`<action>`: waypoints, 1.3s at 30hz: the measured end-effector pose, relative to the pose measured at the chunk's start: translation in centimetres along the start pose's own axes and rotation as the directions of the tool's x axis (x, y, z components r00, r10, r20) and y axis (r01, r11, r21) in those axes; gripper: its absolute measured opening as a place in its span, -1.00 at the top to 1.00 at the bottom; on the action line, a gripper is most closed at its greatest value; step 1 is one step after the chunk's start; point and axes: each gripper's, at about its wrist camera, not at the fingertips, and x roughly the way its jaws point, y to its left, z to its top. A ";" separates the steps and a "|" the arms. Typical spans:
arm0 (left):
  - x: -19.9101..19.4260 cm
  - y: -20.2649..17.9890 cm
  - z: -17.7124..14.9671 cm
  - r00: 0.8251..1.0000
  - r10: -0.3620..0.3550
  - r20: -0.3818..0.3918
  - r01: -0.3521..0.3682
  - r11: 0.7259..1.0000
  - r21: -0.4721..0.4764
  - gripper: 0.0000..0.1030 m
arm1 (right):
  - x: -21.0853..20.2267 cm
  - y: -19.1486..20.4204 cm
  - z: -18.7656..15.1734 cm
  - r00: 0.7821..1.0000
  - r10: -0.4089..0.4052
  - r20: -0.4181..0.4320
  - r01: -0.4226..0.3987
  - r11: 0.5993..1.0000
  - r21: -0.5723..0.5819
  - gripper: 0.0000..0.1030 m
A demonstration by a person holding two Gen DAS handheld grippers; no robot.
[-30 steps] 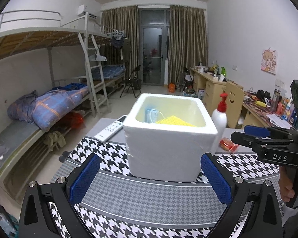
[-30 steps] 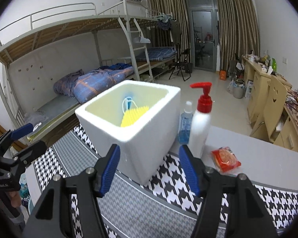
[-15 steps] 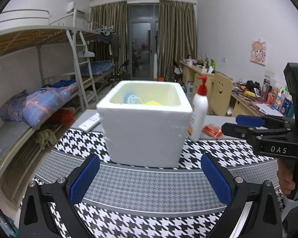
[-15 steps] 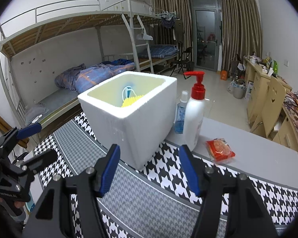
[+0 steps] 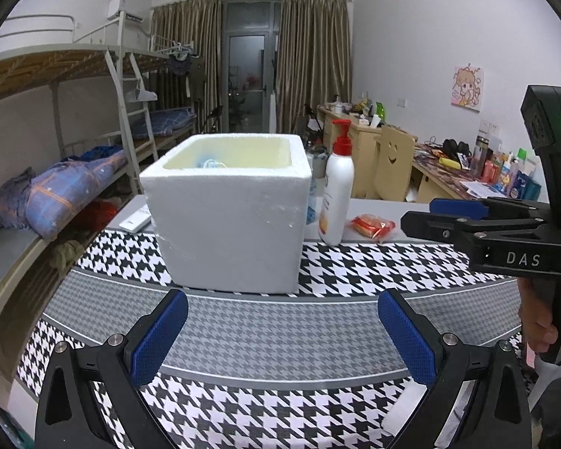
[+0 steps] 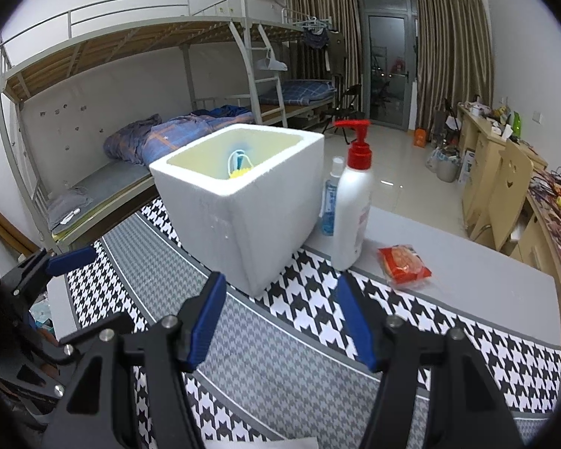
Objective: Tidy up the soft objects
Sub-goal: 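Withdraw both open tools away from the foam box, then lower both tools toward the white tissues and grey sock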
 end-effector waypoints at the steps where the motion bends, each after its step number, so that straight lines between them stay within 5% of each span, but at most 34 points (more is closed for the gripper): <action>1: -0.1 0.0 -0.1 1.000 0.003 0.001 -0.003 1.000 -0.002 -0.98 | -0.2 -0.1 -0.1 1.000 -0.003 0.000 0.003 1.000 0.000 -0.28; 39: -0.5 -3.4 -4.4 0.998 0.035 -0.046 -0.038 0.998 -0.059 -0.98 | -2.9 0.1 -6.6 0.997 -0.032 -0.068 0.030 0.999 -0.030 -0.28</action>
